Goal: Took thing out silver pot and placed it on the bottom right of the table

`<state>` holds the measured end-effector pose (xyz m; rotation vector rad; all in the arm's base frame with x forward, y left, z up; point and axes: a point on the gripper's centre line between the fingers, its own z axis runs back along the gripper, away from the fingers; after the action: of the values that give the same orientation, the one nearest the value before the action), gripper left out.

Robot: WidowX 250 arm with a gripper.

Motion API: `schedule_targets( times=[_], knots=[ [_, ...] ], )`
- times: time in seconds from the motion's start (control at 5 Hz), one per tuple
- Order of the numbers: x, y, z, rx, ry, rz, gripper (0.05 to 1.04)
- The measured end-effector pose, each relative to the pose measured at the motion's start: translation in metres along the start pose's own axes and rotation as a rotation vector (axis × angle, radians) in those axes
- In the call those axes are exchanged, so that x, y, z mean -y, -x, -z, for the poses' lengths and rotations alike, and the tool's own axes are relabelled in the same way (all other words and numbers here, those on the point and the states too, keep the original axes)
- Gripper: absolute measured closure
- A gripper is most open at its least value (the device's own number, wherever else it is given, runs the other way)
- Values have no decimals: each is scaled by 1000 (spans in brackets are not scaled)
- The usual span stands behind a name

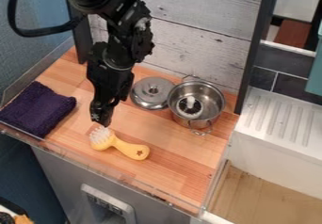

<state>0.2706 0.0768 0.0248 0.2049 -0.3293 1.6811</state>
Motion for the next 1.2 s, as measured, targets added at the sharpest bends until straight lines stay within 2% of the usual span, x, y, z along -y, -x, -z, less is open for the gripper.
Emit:
schedule_targets(
  times=[0.2,0.4,0.6,1.0,1.2],
  knots=[
    [-3,4,6,-7,-26,16,83],
    [15,17,3,-90,44,129,82],
    [35,37,-4,-83,69,239,82],
    [70,69,-13,-138,154,409,82],
    [87,86,-11,-169,157,485,82]
  ],
)
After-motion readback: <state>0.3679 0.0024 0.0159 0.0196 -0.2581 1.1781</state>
